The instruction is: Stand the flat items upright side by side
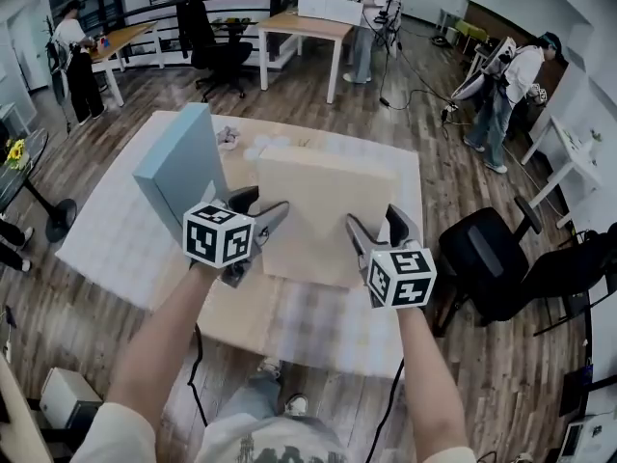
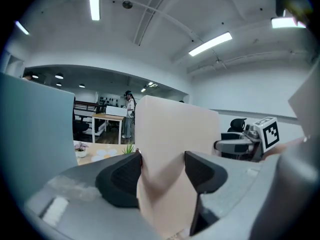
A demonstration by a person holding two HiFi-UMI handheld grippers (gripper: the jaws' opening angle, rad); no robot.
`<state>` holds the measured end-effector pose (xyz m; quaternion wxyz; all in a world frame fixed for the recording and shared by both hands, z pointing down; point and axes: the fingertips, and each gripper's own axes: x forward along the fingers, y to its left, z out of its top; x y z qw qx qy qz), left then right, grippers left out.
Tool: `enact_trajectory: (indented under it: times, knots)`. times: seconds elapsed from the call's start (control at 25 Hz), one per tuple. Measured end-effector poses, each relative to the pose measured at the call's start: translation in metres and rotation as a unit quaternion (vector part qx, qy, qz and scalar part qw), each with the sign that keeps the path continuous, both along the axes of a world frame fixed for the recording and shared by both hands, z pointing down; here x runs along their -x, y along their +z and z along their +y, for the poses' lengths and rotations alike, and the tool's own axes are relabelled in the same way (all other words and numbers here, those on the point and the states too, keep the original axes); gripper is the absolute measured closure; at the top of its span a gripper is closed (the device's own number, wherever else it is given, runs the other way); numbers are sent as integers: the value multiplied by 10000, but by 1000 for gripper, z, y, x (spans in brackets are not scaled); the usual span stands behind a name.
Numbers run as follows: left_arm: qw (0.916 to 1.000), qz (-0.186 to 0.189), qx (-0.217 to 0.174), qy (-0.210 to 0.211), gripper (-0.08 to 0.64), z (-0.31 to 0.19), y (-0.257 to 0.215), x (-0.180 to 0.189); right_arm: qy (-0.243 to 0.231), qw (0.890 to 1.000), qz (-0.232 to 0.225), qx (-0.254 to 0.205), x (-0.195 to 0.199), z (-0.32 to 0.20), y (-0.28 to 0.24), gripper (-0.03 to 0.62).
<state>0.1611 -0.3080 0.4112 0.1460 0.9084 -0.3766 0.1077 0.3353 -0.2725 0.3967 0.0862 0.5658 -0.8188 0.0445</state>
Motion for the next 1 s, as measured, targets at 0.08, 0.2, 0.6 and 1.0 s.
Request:
enact_trajectory:
  times: [0.08,0.2,0.6,1.0]
  knots:
    - [9999,-71,-133,-8,285,10,-3,0,9,10000,0,-75,0,11,-1,268]
    - [9996,-162,-224,-3,284,26,-4,-1,-86,10000,-15,-46,-2,29,0,277]
    - [9988,-397,-228,-158,278,69,1,6,-497,9984,243,151,2,66,6,305]
    - [9978,-18,37,-655,276,75,3,12,-1322,9905,251,291,-1,70,4,263]
